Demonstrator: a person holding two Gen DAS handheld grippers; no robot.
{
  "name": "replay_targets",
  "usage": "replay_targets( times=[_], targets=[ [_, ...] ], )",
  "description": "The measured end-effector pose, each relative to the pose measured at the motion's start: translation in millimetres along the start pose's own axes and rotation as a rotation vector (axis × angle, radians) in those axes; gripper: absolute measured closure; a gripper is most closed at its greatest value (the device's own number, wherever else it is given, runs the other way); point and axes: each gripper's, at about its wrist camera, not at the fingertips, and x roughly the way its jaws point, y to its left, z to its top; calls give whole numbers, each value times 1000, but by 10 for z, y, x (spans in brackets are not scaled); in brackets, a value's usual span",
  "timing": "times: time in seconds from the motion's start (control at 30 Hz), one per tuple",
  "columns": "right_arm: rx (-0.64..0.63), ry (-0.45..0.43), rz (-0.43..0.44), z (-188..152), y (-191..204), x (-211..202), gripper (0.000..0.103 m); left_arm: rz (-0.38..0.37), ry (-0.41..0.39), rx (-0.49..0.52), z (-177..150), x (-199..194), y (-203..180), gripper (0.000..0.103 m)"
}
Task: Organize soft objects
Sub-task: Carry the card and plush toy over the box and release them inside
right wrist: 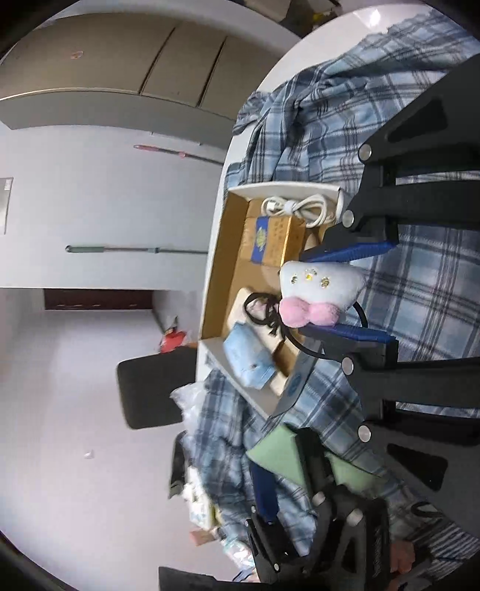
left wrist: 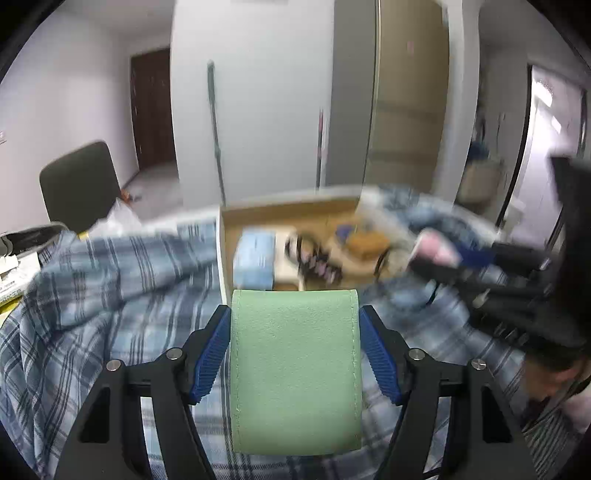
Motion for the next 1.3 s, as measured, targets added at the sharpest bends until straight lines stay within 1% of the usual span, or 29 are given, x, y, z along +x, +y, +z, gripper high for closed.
replay_targets(
  times=[0.1,0.2,0.3,0.43,0.53,0.6,0.7,0.77,0.8,0.9,1.0,1.07,1.17,1.23,1.3],
  targets=[
    [-9,-58,-6,22,25,-87,73,-22,-139,-31,60,-239,42,32],
    [-7,-95,-5,51,37,-161,73,-3,-223,-22,112,-373,33,32],
    [-9,-128,-38,100,47,-231,73,10,-288,-24,131,-499,19,32],
    [4,-137,-57,295,32,-280,73,46,-338,-34,261,-609,19,32],
    [12,-155,-58,499,11,-334,73,39,-359,-53,457,-660,35,32],
    [13,-189,-76,642,-14,-378,73,42,-376,-52,580,-690,44,32],
    [35,-220,-90,862,-79,-377,73,56,-426,-39,814,-698,15,32],
    [61,-233,-90,986,-145,-344,73,47,-465,-46,966,-709,-11,32],
    [67,-237,-95,1040,-174,-316,73,37,-479,-48,1040,-698,-22,32],
    [99,-257,-123,1094,-269,-231,73,40,-520,-63,1231,-664,-62,32],
    [112,-243,-136,1032,-321,-99,73,34,-535,-86,1367,-600,-69,32],
    [98,-216,-143,959,-305,-3,73,27,-529,-101,1401,-535,-62,32],
    [85,-150,-118,861,-272,179,73,0,-482,-94,1426,-373,-23,32],
    [98,-102,-89,798,-275,327,73,14,-464,-94,1418,-281,11,32],
    [106,-55,-61,736,-263,473,73,11,-434,-98,1405,-189,38,32]
  ],
)
